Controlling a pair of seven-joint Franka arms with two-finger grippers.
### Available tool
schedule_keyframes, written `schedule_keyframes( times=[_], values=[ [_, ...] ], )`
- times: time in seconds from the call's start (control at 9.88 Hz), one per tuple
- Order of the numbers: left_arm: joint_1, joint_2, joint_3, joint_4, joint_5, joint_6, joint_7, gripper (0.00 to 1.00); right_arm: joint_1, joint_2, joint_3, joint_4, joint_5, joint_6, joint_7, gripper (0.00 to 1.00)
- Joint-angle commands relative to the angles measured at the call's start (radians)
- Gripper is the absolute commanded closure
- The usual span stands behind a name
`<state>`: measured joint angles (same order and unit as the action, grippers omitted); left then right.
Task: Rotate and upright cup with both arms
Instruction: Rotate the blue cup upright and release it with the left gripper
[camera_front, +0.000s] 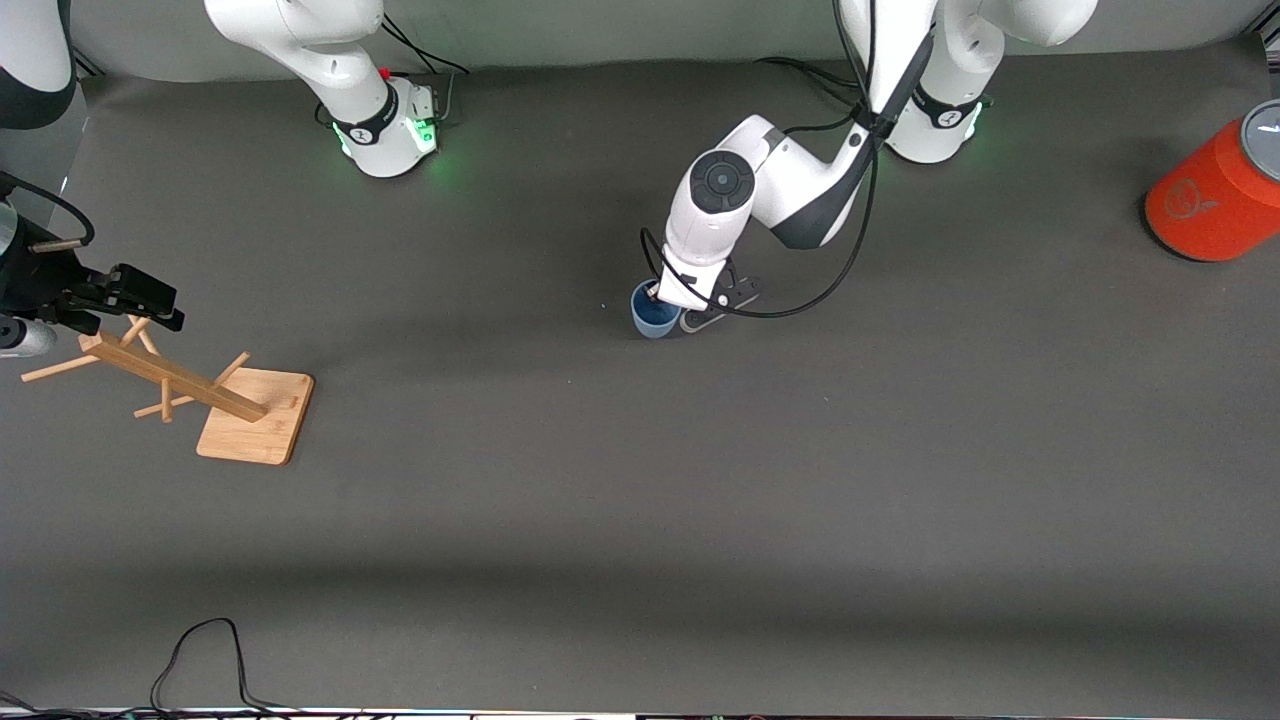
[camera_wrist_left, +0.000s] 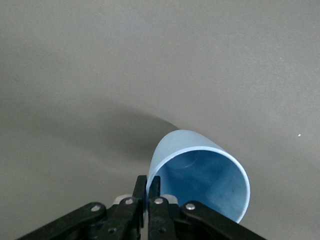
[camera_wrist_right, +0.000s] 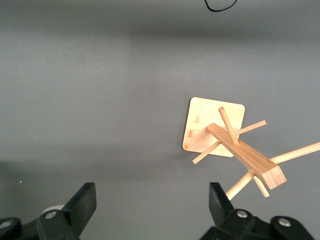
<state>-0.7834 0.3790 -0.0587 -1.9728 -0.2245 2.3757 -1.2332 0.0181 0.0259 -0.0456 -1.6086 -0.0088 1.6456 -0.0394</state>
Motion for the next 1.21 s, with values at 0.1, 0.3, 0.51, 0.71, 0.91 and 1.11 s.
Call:
schedule_keyframes(
  times=[0.1, 0.3, 0.51, 0.71, 0.91, 1.11],
  values=[
    [-0.007, 0.005, 0.01, -0.014, 0.007, 0.016, -0.015, 0.38, -0.004, -0.003, 0.004, 0.006, 0.016, -0.006, 0.021, 0.0],
    [-0.014, 0.001, 0.011, -0.015, 0.037, -0.001, -0.017, 0.0, -0.004, -0.006, 0.003, 0.003, 0.027, -0.007, 0.024, 0.0],
    [-0.011, -0.015, 0.017, 0.03, 0.072, -0.106, -0.009, 0.0, -0.004, -0.007, 0.003, 0.003, 0.029, -0.015, 0.024, 0.0],
    [0.057, -0.041, 0.016, 0.171, 0.174, -0.36, 0.039, 0.0, -0.004, -0.007, 0.003, 0.003, 0.035, -0.021, 0.024, 0.0],
    [0.192, -0.133, 0.016, 0.21, 0.169, -0.493, 0.272, 0.0, -0.004, -0.006, 0.003, 0.004, 0.035, -0.02, 0.023, 0.0],
    [0.359, -0.242, 0.016, 0.212, 0.171, -0.62, 0.548, 0.0, -0.004, -0.006, 0.003, 0.004, 0.035, -0.02, 0.021, 0.0]
  ],
)
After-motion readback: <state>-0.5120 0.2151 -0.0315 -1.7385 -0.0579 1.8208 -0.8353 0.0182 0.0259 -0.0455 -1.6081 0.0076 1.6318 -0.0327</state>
